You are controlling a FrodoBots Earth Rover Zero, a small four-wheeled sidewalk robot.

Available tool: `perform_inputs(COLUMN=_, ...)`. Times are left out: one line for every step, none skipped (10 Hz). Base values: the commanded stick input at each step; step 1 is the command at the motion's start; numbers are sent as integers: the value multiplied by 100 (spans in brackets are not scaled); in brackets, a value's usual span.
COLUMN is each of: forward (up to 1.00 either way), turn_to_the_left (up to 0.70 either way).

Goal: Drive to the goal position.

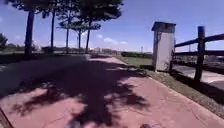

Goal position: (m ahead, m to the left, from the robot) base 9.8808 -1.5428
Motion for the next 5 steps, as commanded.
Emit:
perform_inputs(forward=100, turn_to_the_left=0)
perform_inputs(forward=100, turn_to_the_left=0)
perform_inputs(forward=100, turn_to_the_left=0)
perform_inputs(forward=100, turn_to_the_left=0)
perform_inputs(forward=100, turn_to_the_left=0)
